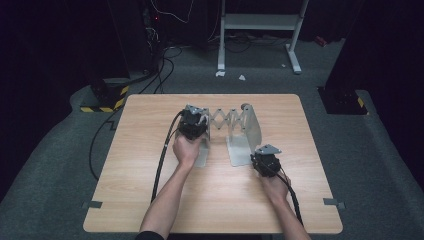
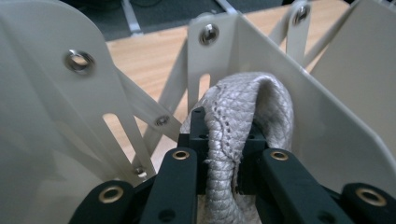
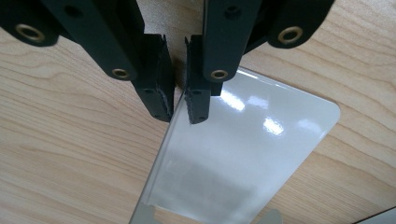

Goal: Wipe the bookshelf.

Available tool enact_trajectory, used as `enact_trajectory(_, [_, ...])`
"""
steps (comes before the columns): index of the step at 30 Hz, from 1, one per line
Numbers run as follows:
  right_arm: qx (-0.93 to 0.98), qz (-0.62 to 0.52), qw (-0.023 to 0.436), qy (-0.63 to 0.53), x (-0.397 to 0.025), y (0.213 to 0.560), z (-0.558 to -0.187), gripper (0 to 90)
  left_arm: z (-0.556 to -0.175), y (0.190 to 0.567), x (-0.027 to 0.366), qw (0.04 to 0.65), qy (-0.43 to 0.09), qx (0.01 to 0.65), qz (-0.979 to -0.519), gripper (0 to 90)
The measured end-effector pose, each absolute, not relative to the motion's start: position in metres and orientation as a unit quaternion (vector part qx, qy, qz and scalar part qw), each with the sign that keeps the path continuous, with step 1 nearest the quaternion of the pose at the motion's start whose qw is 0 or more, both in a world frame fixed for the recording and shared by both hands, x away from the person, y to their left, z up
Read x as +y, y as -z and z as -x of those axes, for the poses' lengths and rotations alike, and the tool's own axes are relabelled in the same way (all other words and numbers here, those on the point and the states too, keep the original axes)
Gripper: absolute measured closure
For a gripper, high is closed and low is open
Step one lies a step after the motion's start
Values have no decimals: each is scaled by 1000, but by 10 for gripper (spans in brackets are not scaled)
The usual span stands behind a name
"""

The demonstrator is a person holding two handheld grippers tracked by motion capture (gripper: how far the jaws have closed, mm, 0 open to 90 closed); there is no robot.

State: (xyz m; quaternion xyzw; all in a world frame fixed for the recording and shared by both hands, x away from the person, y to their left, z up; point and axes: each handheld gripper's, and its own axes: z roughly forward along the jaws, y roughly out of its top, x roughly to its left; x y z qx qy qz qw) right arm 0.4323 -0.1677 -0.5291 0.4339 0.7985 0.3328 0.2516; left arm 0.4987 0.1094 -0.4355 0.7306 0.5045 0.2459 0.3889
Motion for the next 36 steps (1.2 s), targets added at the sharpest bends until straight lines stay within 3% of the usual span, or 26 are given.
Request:
enact_trajectory(10, [798,-434,250,-335,-168,529,-433,814,-508,421,117,402,-254,512,-715,809])
enact_trajectory(21, [799,-433,253,-332,-167,529,-432,813,-518,455,104,330,-248,520,-748,810])
enact_trajectory(28, [798,-434,251,-333,-168,529,-432,813,-520,478,106,324,-221,530,-752,811])
enact_trajectory(36, [799,-433,252,-333,-167,529,-432,813,-509,432,112,393,-240,512,-725,811])
